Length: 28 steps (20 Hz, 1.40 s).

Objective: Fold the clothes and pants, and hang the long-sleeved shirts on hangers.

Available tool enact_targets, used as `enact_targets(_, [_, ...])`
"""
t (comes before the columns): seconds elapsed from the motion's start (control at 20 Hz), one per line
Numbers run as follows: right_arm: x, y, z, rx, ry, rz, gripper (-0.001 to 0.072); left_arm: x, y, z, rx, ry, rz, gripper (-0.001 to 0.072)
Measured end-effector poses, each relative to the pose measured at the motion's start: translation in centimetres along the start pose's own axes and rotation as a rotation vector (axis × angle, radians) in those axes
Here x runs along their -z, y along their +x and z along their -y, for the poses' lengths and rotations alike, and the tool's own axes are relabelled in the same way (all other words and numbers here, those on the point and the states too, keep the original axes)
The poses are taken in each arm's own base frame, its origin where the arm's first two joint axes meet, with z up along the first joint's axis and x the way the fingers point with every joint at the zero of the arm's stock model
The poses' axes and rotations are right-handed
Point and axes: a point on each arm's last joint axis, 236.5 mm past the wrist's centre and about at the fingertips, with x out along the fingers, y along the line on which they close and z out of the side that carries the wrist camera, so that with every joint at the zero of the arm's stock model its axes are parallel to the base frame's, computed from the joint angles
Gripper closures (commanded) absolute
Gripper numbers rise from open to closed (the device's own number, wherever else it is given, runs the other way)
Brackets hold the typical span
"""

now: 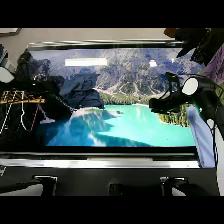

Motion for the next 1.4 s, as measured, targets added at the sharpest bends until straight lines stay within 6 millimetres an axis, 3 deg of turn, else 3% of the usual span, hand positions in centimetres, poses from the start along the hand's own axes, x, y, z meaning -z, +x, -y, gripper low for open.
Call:
enact_targets(0.25, [0.0, 0.0, 0.0, 0.0, 0.0, 0.0, 0.0523, -0.2, 9.5, -2.2, -0.024, -0.013, -0.018, -0.0013])
enact_targets(0.4, [0.0, 0.0, 0.0, 0.0, 0.0, 0.0, 0.0523, -0.3, 13.0, -2.7, -0.032, -0.009, -0.008, -0.0012])
enact_targets(0.45, [0.0, 0.0, 0.0, 0.0, 0.0, 0.0, 0.0523, -0.4, 13.7, -2.7, -0.032, -0.009, -0.002, 0.0027])
enact_targets(0.5, [0.0, 0.0, 0.0, 0.0, 0.0, 0.0, 0.0523, -0.7, 14.2, -2.6, -0.031, -0.007, 0.011, 0.0248])
enact_targets(0.55, [0.0, 0.0, 0.0, 0.0, 0.0, 0.0, 0.0523, -1.0, 14.6, -2.4, -0.029, -0.006, 0.023, 0.0662])
enact_targets(0.6, [0.0, 0.0, 0.0, 0.0, 0.0, 0.0, 0.0522, -1.0, 14.8, -2.2, -0.026, -0.004, 0.024, 0.0694])
enact_targets(0.8, [0.1, 0.0, 0.0, 0.0, 0.0, -0.006, 0.0521, -0.5, 13.8, -0.2, 0.015, 0.01, -0.034, 0.0696])
enact_targets(0.95, [0.9, 0.0, 0.1, 0.004, 0.003, -0.037, 0.0521, 0.9, 11.3, 3.7, 0.09, 0.041, -0.103, 0.0696])
enact_targets(1.1, [2.3, -0.3, 0.5, 0.021, 0.001, -0.09, 0.052, 3.5, 8.0, 10.9, 0.214, 0.112, -0.181, 0.0696])
enact_targets(1.25, [4.0, -1.5, 1.9, 0.087, -0.018, -0.143, 0.048, 7.7, 5.8, 19.1, 0.325, 0.157, -0.271, 0.0696])
enact_targets(1.4, [5.9, -3.6, 4.6, 0.209, -0.062, -0.189, 0.0455, 14.0, 5.1, 26.9, 0.389, 0.202, -0.385, 0.0696])
